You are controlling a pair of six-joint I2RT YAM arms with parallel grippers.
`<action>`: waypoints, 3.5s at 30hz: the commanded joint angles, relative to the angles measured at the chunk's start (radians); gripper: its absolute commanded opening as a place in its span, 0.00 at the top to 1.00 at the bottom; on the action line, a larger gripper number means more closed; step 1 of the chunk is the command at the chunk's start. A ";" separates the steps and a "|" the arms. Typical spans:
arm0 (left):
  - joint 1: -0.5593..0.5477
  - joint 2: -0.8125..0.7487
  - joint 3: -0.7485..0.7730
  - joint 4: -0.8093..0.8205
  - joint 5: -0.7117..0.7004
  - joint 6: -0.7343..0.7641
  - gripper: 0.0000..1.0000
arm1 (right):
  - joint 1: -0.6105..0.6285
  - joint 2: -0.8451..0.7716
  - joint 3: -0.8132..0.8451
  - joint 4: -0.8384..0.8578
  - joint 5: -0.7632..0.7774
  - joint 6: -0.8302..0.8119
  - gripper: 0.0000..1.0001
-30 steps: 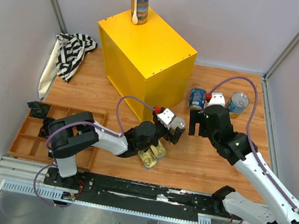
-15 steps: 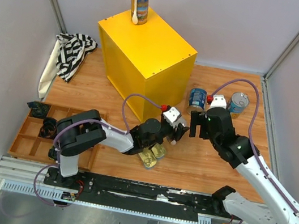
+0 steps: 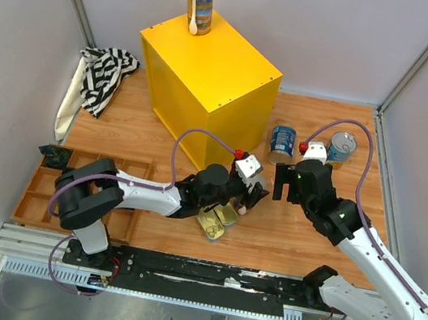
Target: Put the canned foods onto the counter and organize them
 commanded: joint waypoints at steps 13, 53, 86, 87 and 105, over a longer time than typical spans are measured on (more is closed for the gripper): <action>-0.026 -0.329 0.486 -0.589 -0.103 0.153 1.00 | -0.014 -0.023 -0.053 0.016 -0.084 0.018 0.06; 0.182 -0.204 1.191 -0.636 -0.710 0.403 1.00 | -0.014 -0.190 -0.007 -0.042 -0.115 0.022 0.02; 0.576 0.126 1.578 -0.938 -0.602 -0.020 1.00 | -0.014 -0.385 -0.106 -0.054 -0.038 0.119 0.01; 0.579 0.129 1.580 -0.941 -0.601 -0.020 1.00 | -0.014 -0.388 -0.109 -0.055 -0.038 0.120 0.02; 0.586 0.224 1.634 -0.989 -0.624 0.045 1.00 | -0.014 -0.447 -0.102 -0.140 -0.034 0.122 0.01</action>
